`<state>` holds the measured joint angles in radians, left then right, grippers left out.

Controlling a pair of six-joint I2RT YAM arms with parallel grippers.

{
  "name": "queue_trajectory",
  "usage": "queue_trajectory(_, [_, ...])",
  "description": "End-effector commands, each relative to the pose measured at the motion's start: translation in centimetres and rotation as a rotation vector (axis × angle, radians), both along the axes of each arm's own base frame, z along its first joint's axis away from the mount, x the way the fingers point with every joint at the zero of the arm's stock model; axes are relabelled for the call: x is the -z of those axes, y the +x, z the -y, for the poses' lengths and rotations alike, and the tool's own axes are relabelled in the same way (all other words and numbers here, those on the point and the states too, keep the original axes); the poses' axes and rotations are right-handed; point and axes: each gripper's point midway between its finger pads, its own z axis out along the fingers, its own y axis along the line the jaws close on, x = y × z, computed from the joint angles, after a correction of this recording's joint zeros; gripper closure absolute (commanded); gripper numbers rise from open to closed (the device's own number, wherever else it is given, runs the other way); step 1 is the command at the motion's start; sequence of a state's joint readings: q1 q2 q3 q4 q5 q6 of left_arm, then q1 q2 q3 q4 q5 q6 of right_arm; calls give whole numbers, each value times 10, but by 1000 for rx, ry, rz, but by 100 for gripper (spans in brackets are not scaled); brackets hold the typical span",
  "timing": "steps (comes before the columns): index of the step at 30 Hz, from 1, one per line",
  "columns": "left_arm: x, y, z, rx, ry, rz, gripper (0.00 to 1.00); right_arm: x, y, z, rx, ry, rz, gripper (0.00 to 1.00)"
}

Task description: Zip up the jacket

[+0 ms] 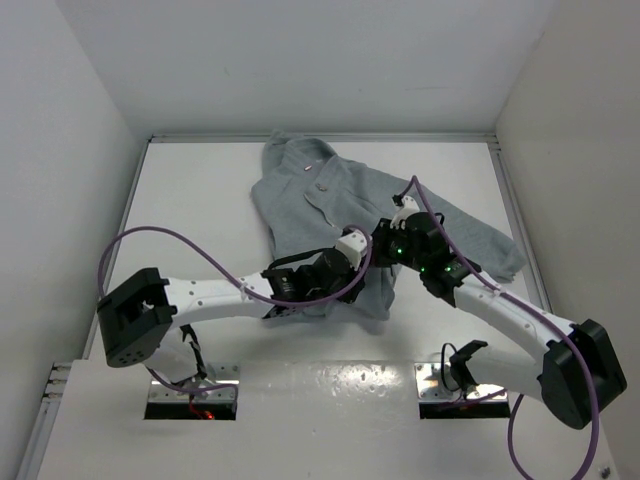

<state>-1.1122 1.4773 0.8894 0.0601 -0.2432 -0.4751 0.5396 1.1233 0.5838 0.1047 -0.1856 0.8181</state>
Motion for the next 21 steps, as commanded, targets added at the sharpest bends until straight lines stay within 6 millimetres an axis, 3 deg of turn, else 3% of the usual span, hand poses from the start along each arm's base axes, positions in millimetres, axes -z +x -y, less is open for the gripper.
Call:
queue_trajectory(1, [-14, 7, 11, 3, -18, 40, 61, -23, 7, -7, 14, 62, 50, 99])
queue_trajectory(2, [-13, 7, 10, 9, -11, 48, 83, -21, 7, -6, 16, 57, 47, 99])
queue_trajectory(4, [-18, 6, 11, 26, -14, 58, 100, -22, 9, -5, 18, 48, 61, 99])
queue_trajectory(11, [4, -25, -19, 103, 65, 52, 100, -19, 30, 8, 63, -12, 121, 99])
queue_trajectory(12, [-5, -36, -19, 142, 32, 50, 100, -19, 34, 12, 75, -17, 131, 99])
queue_trajectory(13, [2, -44, -25, 163, 49, 55, 100, -15, 39, 14, 79, -34, 140, 99])
queue_trajectory(15, [-5, -55, -33, 201, 31, 80, 100, -17, 47, 18, 93, -49, 166, 99])
queue_trajectory(21, [-11, -75, -44, 272, 22, 83, 100, -17, 69, 20, 108, -73, 202, 99])
